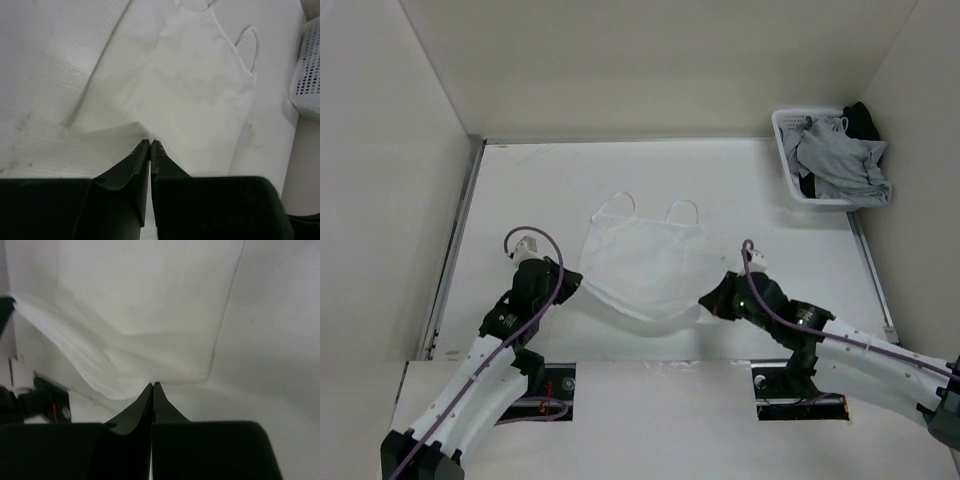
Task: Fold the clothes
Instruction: Fold the tank top
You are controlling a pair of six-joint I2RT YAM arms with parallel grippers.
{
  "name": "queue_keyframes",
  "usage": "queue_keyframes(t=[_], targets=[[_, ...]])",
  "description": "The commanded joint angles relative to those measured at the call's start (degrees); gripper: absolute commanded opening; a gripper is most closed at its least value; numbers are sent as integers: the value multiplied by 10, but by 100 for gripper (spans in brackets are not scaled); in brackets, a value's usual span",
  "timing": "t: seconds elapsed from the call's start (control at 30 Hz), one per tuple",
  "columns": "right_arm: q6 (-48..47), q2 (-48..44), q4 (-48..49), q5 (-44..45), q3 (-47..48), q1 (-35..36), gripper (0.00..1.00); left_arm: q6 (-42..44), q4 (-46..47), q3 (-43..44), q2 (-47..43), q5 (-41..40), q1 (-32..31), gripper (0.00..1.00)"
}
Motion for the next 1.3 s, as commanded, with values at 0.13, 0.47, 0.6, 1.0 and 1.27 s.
queue_keyframes(t=[0.13,0.47,0.6,1.0,1.27], targets=[[-156,140,59,-74,194,-204,0,37,220,170,246,-8,37,3],[-198,399,95,-145,418,-357,0,52,293,438,596,0,68,3],[-198,507,96,-153,494,-401,2,53,279,524,703,-2,87,9],[-191,504,134,-98,412,-390,38,45,335,325,598,-14,94,31],[-140,339,240,-97,162,-303,2,41,352,144,500,47,98,38]])
